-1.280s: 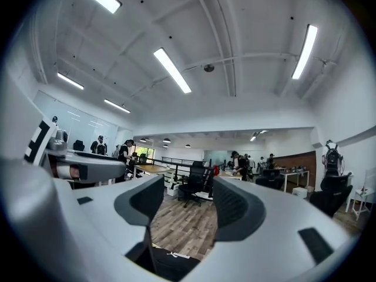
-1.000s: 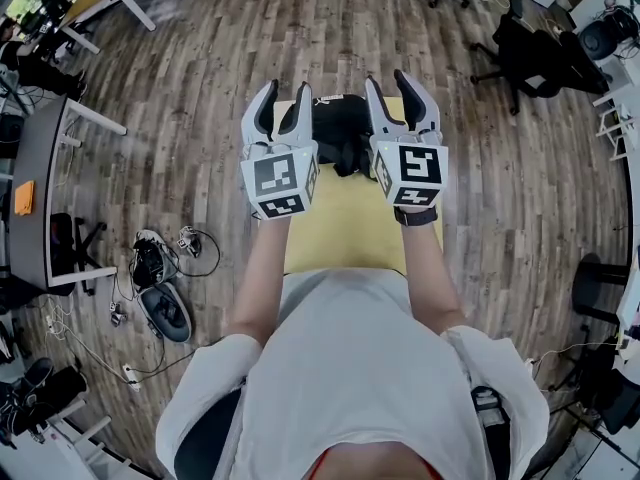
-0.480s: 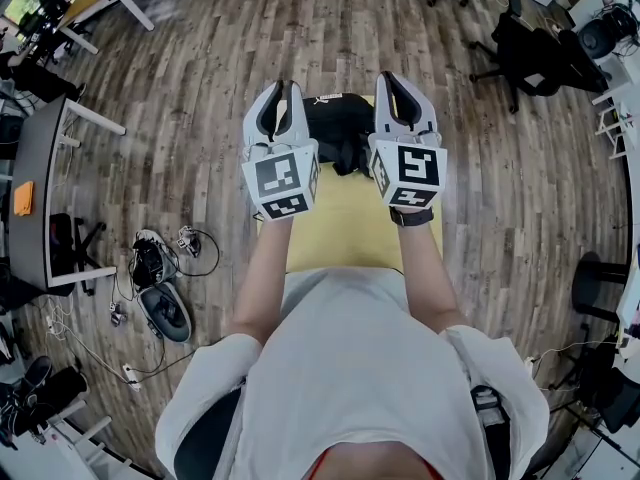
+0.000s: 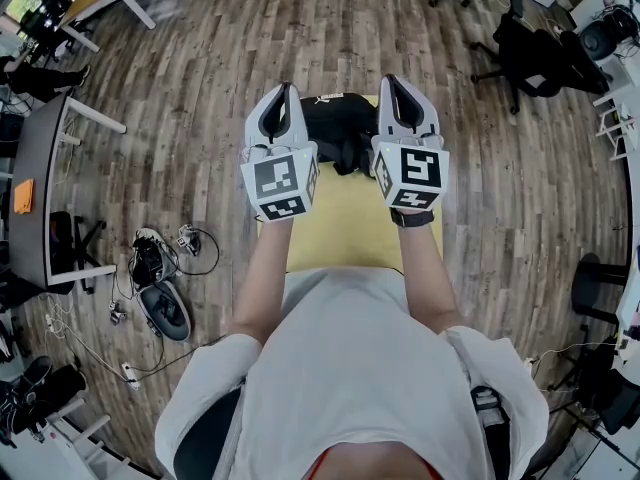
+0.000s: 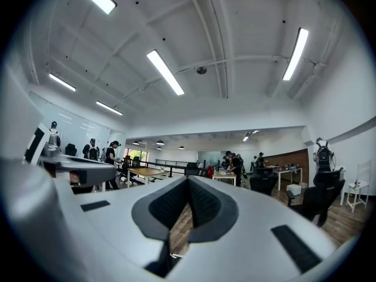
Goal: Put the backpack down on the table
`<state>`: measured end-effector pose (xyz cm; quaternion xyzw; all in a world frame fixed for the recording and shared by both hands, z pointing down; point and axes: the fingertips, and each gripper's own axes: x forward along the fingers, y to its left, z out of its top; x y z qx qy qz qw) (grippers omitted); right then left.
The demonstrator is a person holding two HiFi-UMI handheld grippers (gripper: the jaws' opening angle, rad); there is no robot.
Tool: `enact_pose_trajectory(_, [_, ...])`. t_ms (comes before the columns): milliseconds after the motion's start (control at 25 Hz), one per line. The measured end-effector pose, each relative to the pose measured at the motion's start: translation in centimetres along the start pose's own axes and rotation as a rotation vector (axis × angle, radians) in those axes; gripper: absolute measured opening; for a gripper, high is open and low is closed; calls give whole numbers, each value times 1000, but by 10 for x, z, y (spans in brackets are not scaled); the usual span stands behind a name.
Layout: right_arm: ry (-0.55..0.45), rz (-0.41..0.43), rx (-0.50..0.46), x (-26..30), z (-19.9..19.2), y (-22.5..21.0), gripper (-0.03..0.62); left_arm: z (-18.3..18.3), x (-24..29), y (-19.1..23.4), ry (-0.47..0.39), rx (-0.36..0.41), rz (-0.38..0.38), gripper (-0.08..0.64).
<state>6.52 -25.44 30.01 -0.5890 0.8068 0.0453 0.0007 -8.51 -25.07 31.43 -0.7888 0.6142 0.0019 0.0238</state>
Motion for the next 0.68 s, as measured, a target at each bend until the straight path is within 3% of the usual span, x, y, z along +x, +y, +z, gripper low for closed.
enact_pose_trajectory(680, [34, 5, -5, 0, -9, 1, 8, -5, 0, -3, 12, -2, -18, 9])
